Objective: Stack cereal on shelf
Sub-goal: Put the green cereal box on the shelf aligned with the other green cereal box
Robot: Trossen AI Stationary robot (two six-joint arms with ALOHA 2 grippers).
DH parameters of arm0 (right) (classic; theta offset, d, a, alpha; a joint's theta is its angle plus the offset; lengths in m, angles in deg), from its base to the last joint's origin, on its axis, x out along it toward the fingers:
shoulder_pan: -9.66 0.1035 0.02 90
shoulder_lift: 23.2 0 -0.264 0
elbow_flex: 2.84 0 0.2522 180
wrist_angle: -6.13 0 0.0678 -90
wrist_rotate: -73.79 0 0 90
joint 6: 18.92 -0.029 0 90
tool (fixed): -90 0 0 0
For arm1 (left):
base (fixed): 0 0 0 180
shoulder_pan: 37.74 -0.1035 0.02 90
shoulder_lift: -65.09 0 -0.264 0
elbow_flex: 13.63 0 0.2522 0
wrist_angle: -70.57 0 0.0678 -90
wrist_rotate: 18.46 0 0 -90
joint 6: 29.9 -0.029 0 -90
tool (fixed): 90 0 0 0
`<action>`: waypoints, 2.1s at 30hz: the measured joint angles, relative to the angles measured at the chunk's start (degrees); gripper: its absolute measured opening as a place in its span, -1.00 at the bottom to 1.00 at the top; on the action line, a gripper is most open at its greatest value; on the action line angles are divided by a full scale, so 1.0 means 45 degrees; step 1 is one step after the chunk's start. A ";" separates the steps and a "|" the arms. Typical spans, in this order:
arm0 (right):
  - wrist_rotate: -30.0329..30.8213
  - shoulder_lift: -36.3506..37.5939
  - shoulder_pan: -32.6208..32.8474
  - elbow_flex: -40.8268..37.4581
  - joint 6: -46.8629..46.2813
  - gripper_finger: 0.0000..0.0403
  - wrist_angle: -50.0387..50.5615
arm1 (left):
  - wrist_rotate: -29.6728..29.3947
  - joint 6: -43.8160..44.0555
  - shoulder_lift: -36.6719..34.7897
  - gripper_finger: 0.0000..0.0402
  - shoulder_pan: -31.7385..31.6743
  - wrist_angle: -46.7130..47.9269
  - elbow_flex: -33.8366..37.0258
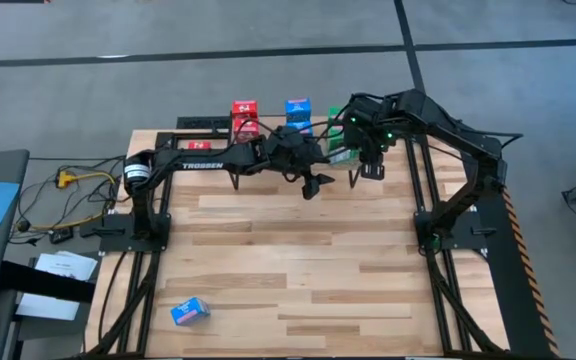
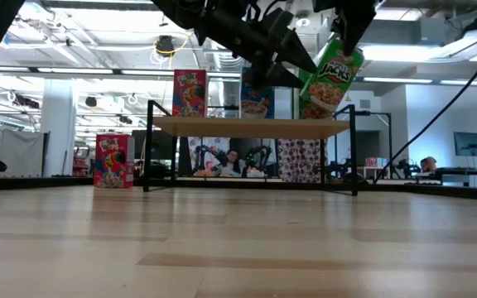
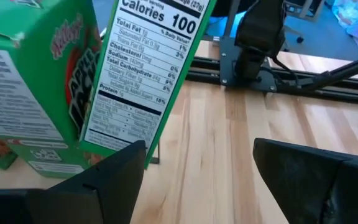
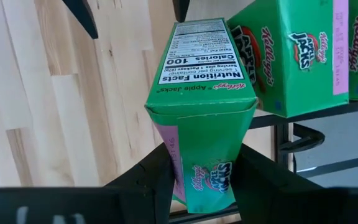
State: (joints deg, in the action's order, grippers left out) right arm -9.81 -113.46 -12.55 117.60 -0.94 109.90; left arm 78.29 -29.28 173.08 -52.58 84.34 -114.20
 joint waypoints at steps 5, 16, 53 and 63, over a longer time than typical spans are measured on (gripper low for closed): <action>0.0274 -0.0241 -0.0002 0.0006 0.0237 -0.21 -0.0018 | -0.0003 0.0135 0.0000 0.42 0.0019 0.0023 0.0000; 0.0807 -0.0729 0.0274 0.0015 0.1108 -0.21 0.0031 | -0.0567 0.0366 0.0000 0.42 0.0023 0.0241 0.0000; 0.0989 -0.0729 0.0267 0.0015 0.0640 0.09 -0.0479 | -0.0373 0.0268 -0.0005 0.42 0.0873 -0.0271 0.0000; 0.0951 -0.0729 0.0267 0.0015 0.0645 0.10 -0.0469 | -0.0226 -0.1229 -0.0010 0.42 0.0888 -0.1326 0.0000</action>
State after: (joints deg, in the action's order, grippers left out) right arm -5.53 -116.74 -11.35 117.66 1.96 107.79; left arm 77.28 -34.81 173.04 -48.59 78.38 -114.20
